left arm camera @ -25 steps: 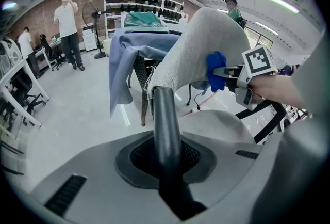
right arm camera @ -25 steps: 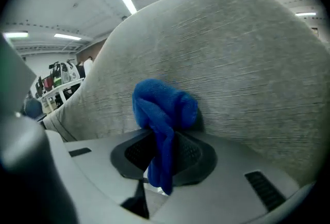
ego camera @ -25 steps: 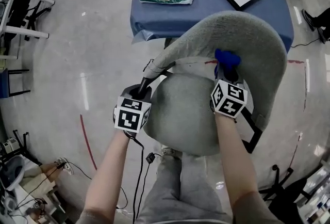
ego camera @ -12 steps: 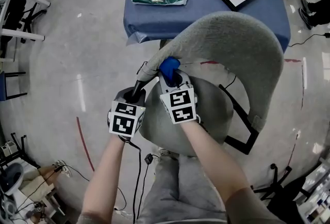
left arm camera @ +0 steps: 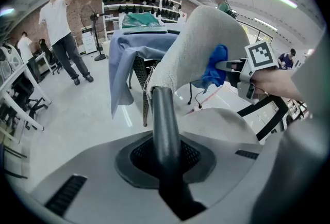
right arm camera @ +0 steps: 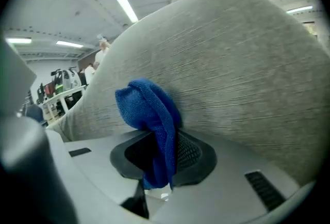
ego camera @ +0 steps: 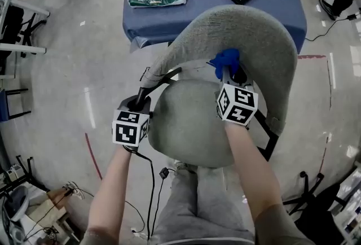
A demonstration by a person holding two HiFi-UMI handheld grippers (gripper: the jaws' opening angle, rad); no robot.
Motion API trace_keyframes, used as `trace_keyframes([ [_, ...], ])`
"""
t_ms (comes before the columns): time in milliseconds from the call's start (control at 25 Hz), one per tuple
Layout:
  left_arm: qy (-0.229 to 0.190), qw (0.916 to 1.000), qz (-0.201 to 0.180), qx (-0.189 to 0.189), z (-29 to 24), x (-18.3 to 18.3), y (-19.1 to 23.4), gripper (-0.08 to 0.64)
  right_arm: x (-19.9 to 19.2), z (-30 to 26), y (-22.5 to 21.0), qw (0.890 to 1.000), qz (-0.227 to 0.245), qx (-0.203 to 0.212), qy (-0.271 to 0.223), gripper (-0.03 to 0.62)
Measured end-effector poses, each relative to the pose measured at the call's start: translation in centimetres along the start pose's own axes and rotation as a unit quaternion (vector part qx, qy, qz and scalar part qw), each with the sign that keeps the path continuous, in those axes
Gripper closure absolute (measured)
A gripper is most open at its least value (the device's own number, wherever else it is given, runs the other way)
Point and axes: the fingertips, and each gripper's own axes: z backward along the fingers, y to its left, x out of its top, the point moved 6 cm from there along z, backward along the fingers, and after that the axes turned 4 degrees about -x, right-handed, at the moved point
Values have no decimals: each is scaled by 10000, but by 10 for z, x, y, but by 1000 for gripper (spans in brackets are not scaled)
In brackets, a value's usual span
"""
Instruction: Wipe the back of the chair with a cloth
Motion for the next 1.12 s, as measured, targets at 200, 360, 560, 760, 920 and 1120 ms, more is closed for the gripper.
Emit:
trace_keyframes([
  [200, 117, 9997, -67, 187, -1, -2, -1, 499, -16, 57, -88, 9888, -867, -1208, 163, 495],
  [360, 131, 9988, -131, 462, 5, -5, -2, 485, -36, 107, -115, 9850, -930, -1399, 405, 503],
  [560, 40, 9954, -479, 828, 42, -6, -14, 439, -27, 145, -115, 9836, -1102, -1368, 412, 505],
  [760, -364, 9934, -684, 847, 94, 3, -34, 439, -1, 184, -121, 9857, -936, -1377, 274, 505],
  [920, -798, 9913, -672, 804, 145, 17, -53, 440, 36, 228, -115, 9908, -582, -1217, 58, 505],
  [1120, -1514, 9844, -655, 620, 211, 52, -72, 457, 91, 270, -92, 9965, 35, -754, -359, 505],
])
